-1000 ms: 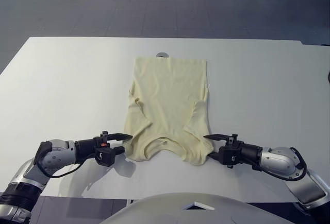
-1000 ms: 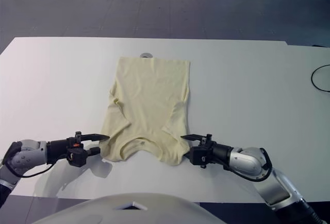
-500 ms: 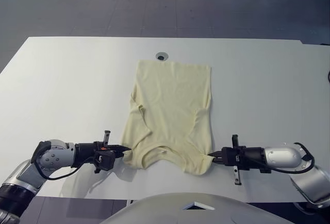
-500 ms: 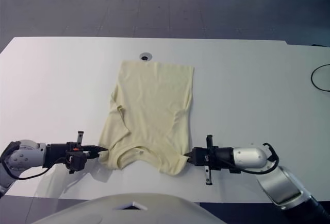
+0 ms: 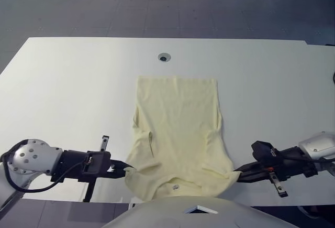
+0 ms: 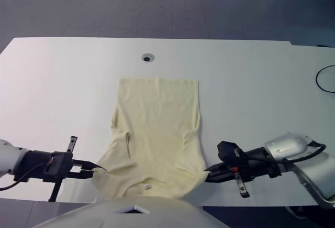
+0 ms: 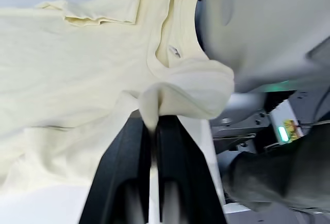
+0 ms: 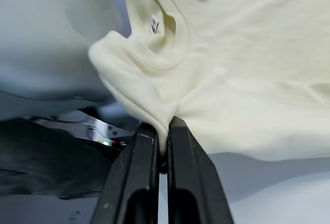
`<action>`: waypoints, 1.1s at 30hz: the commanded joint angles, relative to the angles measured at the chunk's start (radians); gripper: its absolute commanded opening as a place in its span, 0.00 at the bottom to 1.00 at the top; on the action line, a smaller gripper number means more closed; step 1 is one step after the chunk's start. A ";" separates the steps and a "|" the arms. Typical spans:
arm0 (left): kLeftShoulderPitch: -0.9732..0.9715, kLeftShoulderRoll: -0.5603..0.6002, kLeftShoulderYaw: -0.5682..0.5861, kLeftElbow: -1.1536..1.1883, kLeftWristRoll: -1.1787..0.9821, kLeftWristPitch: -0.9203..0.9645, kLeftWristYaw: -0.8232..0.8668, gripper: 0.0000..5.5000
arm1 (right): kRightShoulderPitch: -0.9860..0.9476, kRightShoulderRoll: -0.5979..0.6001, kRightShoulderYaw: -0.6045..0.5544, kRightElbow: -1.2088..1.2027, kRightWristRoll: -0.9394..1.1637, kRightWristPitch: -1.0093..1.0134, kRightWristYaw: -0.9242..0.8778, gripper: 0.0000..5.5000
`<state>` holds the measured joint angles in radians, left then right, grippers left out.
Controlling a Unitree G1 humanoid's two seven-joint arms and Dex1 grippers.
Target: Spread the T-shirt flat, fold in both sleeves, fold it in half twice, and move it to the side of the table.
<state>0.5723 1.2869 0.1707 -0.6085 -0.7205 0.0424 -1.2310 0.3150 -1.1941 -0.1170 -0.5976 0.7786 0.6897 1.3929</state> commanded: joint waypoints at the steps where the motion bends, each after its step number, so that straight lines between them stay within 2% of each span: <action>1: 0.073 0.001 0.169 -0.085 -0.119 0.141 -0.110 0.00 | -0.025 -0.036 -0.096 -0.030 0.181 0.128 0.028 0.00; 7: 0.181 -0.047 0.430 -0.221 -0.309 0.388 -0.279 0.00 | 0.004 -0.058 -0.221 -0.069 0.398 0.276 0.062 0.00; 9: 0.164 -0.058 0.470 -0.222 -0.341 0.439 -0.284 0.00 | 0.004 -0.056 -0.246 -0.071 0.424 0.300 0.056 0.00; 11: 0.112 -0.062 0.455 -0.192 -0.321 0.454 -0.269 0.00 | -0.037 -0.046 -0.242 -0.046 0.446 0.314 0.026 0.00; 13: 0.010 -0.055 0.382 -0.130 -0.279 0.440 -0.237 0.00 | -0.109 -0.032 -0.203 -0.002 0.428 0.308 -0.014 0.00; 17: -0.299 -0.075 0.143 0.049 -0.168 0.412 -0.175 0.00 | -0.315 0.025 -0.042 0.122 0.305 0.273 -0.080 0.00; 21: -0.572 -0.161 -0.090 0.234 -0.040 0.417 -0.192 0.00 | -0.513 0.118 0.137 0.273 0.141 0.228 -0.091 0.00; 25: -0.766 -0.270 -0.257 0.444 0.097 0.393 -0.224 0.00 | -0.662 0.217 0.282 0.454 -0.022 0.157 -0.070 0.00; 29: -0.895 -0.365 -0.347 0.656 0.217 0.342 -0.244 0.00 | -0.768 0.300 0.371 0.644 -0.169 0.069 -0.044 0.00; 33: -0.994 -0.458 -0.394 0.876 0.332 0.255 -0.237 0.00 | -0.821 0.353 0.400 0.804 -0.275 -0.015 -0.022 0.00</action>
<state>-0.3738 0.8650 -0.2051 0.1816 -0.4438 0.3425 -1.4750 -0.4744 -0.8587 0.2717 0.1433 0.5503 0.7131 1.3634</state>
